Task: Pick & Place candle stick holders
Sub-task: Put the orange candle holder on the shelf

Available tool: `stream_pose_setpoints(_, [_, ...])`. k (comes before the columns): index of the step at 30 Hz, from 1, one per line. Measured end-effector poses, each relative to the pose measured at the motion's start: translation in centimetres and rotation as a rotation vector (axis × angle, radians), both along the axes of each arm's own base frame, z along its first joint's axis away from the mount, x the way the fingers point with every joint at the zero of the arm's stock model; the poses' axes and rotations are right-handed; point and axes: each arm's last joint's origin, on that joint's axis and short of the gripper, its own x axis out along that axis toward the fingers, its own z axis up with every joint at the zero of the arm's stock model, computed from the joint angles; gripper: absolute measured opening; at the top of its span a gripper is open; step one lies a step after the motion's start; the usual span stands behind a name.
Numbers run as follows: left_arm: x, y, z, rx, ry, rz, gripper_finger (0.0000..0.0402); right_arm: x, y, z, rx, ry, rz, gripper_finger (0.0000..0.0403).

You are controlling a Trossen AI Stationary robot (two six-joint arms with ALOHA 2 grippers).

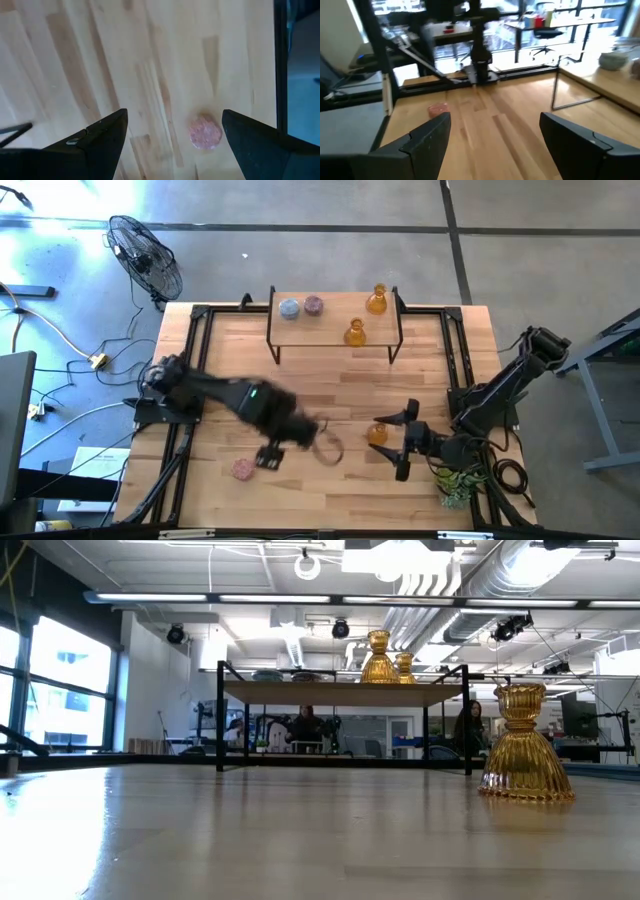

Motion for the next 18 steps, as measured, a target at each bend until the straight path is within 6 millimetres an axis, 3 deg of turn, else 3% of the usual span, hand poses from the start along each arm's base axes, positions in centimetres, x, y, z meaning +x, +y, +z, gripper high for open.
stream_pose_setpoints(3, [-2.2, -2.0, -0.4, 0.036, -0.006, -0.029, 0.0319, -0.3, 0.5, 0.7, -0.025, -0.011, -0.02, 0.0302])
stream_pose_setpoints(8, [-6.0, -3.4, 0.0, 0.017, -0.191, -0.032, 0.0319, -0.5, 1.4, 3.2, -0.072, -0.02, -0.037, 0.0302])
stream_pose_setpoints(14, [-10.6, -2.5, -1.9, -0.045, -0.426, 0.049, 0.0319, -0.1, 1.7, 7.0, -0.013, 0.016, 0.037, 0.0302])
stream_pose_setpoints(18, [-12.3, -1.4, -5.0, -0.168, -0.543, 0.075, 0.0319, -0.1, 0.8, 7.4, 0.041, 0.099, -0.03, 0.0302])
